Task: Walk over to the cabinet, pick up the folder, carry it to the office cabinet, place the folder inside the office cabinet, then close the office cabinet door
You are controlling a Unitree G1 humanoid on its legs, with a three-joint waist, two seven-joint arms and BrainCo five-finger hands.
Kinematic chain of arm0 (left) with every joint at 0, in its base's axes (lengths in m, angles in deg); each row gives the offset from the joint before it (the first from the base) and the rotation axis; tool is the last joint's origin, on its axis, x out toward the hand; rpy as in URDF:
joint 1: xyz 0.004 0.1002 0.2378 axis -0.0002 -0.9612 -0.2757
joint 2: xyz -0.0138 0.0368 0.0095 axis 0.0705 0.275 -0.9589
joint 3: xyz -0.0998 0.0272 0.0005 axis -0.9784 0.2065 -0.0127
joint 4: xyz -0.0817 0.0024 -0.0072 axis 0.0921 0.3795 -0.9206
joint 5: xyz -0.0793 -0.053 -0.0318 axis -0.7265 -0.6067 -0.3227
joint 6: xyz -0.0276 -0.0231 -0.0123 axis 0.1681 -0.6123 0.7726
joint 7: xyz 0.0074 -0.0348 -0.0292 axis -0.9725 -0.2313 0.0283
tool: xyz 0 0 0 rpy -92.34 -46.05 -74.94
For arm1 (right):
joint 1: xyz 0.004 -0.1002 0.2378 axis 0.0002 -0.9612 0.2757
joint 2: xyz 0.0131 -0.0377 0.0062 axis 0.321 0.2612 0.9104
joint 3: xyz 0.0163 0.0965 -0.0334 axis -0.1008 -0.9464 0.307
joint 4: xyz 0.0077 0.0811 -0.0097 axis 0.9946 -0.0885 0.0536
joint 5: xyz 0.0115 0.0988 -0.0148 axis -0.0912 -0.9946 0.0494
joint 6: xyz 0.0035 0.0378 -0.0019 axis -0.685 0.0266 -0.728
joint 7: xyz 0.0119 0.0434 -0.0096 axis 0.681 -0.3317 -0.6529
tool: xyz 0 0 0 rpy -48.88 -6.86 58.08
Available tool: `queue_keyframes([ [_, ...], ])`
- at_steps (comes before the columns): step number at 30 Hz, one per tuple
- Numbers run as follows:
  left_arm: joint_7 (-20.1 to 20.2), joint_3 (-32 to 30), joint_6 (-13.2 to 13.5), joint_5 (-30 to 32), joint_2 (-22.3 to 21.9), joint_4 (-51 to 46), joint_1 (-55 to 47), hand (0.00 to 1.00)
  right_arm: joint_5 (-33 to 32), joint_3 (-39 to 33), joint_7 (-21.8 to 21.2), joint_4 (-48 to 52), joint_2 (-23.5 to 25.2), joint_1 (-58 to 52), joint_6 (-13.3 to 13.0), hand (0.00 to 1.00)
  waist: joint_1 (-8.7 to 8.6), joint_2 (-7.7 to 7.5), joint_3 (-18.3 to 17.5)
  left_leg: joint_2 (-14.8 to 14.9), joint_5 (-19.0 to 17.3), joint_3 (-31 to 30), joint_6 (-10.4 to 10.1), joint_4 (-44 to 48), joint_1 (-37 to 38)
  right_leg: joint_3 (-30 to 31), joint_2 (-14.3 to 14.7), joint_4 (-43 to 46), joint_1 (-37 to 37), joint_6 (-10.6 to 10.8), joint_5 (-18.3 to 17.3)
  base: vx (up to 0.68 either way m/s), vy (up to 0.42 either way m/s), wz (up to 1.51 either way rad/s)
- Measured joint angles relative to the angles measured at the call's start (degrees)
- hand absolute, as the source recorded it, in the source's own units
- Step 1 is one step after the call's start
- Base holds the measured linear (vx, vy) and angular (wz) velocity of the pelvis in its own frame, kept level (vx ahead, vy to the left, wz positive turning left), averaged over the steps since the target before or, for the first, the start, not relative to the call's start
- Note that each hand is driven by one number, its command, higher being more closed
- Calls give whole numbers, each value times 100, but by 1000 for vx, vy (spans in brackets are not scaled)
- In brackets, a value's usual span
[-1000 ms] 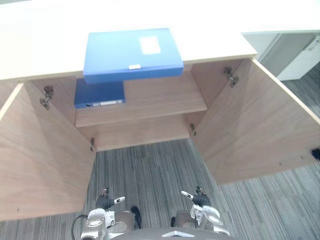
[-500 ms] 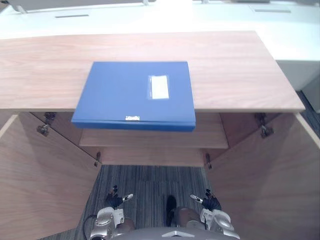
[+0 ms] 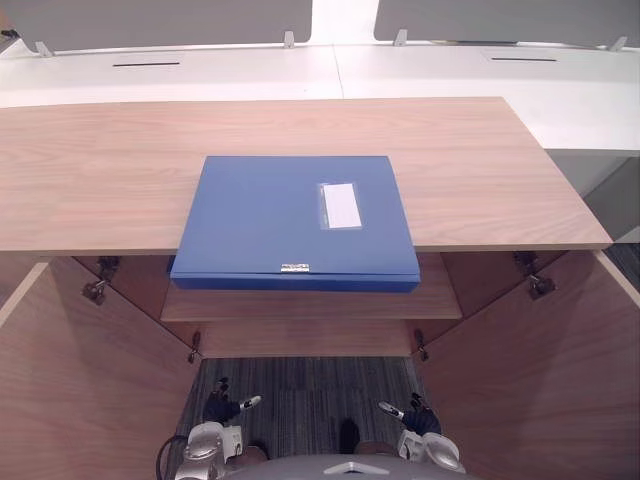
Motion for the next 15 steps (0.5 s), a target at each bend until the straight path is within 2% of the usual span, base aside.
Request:
queue_keyframes([
  [3,-20,77,22,1,16,-576,-179,0,1,70,78,4,-3,-2,-5,0,21,4,-2,5,34,3,49,-73,87,48,31,-5,28,-34,27,-27,-16,-7],
  [7,-23,185,218,3,13,-2198,-589,0,1,108,92,212,-7,-111,-25,0,27,12,-54,1,80,3,56,-182,188,77,33,-3,109,-39,37,-78,-15,-4],
  [15,-295,-174,547,99,20,-4727,-1063,0,8,275,93,303,-52,-205,-122,0,35,25,-96,-73,118,-56,79,-215,278,60,-45,-14,174,16,56,-47,3,2],
])
